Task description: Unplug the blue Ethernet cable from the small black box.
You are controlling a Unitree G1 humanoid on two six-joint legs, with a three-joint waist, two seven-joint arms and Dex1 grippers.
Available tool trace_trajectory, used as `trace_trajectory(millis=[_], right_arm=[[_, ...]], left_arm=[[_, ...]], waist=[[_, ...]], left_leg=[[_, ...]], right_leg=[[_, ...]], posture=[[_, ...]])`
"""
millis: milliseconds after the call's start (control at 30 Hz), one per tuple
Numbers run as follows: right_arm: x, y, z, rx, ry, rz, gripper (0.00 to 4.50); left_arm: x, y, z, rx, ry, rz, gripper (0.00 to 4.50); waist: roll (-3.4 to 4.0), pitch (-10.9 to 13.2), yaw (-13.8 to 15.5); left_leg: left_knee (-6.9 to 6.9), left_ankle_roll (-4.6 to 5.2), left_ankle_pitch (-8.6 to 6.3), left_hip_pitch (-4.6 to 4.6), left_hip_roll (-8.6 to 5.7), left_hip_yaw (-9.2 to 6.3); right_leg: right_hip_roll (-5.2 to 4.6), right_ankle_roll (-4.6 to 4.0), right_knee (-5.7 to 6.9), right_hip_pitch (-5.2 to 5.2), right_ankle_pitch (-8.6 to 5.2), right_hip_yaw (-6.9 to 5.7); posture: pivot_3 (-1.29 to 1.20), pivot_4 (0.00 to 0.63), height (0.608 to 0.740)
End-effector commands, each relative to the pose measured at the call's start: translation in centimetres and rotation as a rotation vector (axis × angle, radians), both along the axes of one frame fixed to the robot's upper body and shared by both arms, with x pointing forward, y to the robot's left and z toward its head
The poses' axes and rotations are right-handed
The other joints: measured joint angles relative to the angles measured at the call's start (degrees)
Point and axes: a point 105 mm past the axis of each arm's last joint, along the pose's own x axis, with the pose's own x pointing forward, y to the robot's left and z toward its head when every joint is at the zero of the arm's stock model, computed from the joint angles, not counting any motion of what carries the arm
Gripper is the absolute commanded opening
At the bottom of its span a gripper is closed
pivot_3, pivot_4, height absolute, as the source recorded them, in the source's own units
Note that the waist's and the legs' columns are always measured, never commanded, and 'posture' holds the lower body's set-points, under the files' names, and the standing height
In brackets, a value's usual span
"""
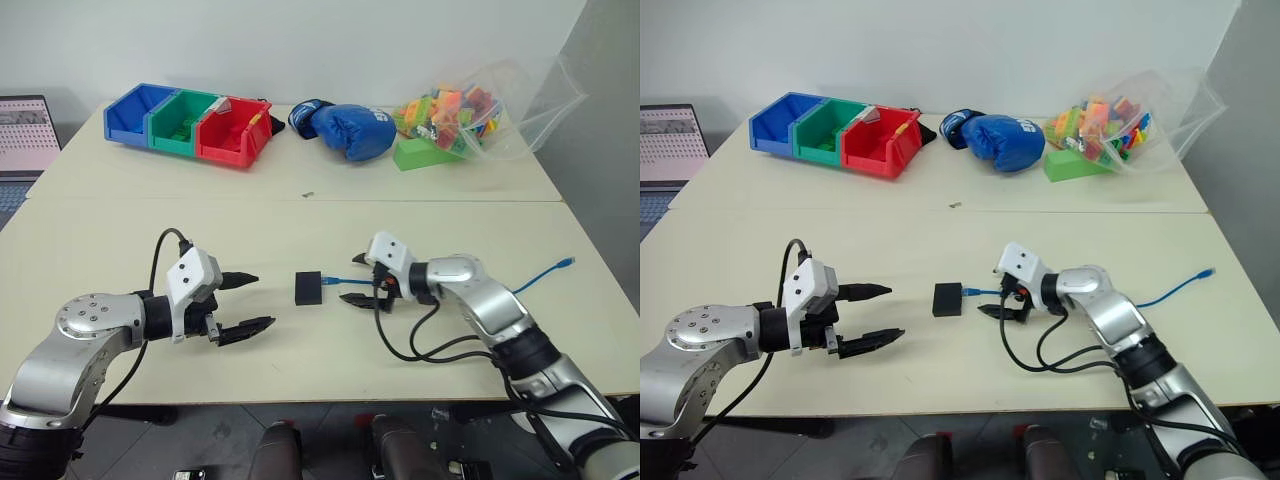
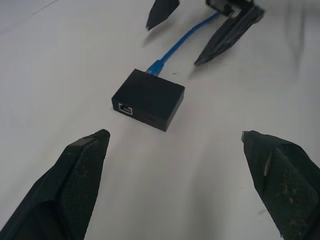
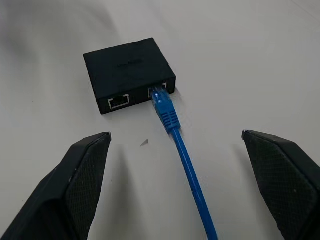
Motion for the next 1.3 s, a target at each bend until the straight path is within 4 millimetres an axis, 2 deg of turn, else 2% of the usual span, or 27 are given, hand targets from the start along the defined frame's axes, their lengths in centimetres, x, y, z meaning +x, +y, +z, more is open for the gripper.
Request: trace_trajectory(millis=[33,167,233,400,567,700,933,1100,1233,1300], right_arm=[[0.5,0.8,0.2,-0.016,-0.023,0.056,4.43],[1.0,1.6,-0.1,-0.035,-0.04,0.081,3.78],[1.1,1.8,-0.2,-0.043,-0.044,0.095,3.16],[1.3,1.9,-0.6,-0.071,-0.062,0.116,2.08],[1.6,1.7,-0.5,-0.098,-0.098,0.121,0.82],[1.8,1.4,0.2,-0.122,-0.186,0.129,0.07],[1.0,0.4,4.1,-0.164,-0.529,0.169,0.06],[-0.4,0.5,6.6,-0.228,-0.815,0.245,0.05],[-1.3,1.3,7.8,-0.203,-0.911,0.272,0.05],[-1.8,1.8,8.7,-0.174,-0.951,0.28,0.05]], left_arm=[[-0.4,-0.5,0.4,-0.012,-0.013,-0.047,4.5],[-0.6,-0.6,0.1,-0.017,-0.015,-0.057,4.5],[-0.5,-0.7,0.0,-0.019,-0.014,-0.061,4.5],[-0.5,-0.7,-0.2,-0.021,-0.013,-0.064,4.5],[-0.1,-0.3,-0.3,-0.036,-0.009,-0.041,4.5],[1.0,0.5,-0.4,-0.087,0.002,0.026,4.5],[3.3,0.3,0.6,-0.274,0.036,0.132,4.5],[3.7,-1.6,1.9,-0.437,0.131,0.104,4.5],[3.6,-3.0,2.8,-0.544,0.21,0.054,4.5],[3.6,-3.5,2.7,-0.562,0.242,0.039,4.5]], waist=[[0.0,0.0,0.1],[0.0,0.0,0.0],[0.0,0.0,0.0],[0.0,0.0,0.0],[0.0,0.0,0.0],[0.0,0.0,0.1],[0.0,0.0,0.4],[0.0,0.0,0.4],[-0.01,0.0,0.3],[0.0,0.0,0.3]], left_leg=[[0.0,0.0,0.0,-0.01,0.0,-0.01],[0.01,0.0,0.0,0.0,0.0,0.0],[0.0,0.0,0.0,0.0,0.0,0.0],[0.01,0.0,0.0,0.0,0.0,0.0],[0.01,0.0,0.0,0.02,0.0,0.0],[0.01,0.0,0.0,0.01,-0.01,-0.01],[0.02,0.0,0.0,-0.02,-0.02,-0.01],[0.02,0.0,0.0,-0.02,-0.02,-0.04],[0.03,-0.01,0.0,-0.01,-0.01,-0.06],[0.03,-0.01,0.01,-0.02,-0.01,-0.07]], right_leg=[[0.0,0.0,-0.01,0.0,0.0,0.0],[-0.01,-0.01,0.0,0.0,0.01,-0.01],[0.0,-0.02,0.02,0.0,0.01,-0.01],[0.0,-0.03,0.02,0.0,0.02,-0.01],[0.0,-0.02,0.04,0.0,0.02,-0.01],[0.0,-0.02,0.05,0.0,0.01,-0.04],[-0.02,-0.01,0.03,0.0,0.02,-0.04],[-0.02,-0.01,0.06,0.0,0.02,-0.06],[-0.01,-0.03,0.09,0.01,0.03,-0.06],[-0.01,-0.08,0.1,0.02,0.06,-0.06]], posture=[[0.0,0.15,0.74],[0.0,0.15,0.74],[0.0,0.15,0.74],[0.0,0.15,0.74],[0.0,0.15,0.74],[0.0,0.15,0.74],[0.0,0.15,0.74],[0.0,0.15,0.74],[0.0,0.15,0.74],[0.0,0.15,0.74]])
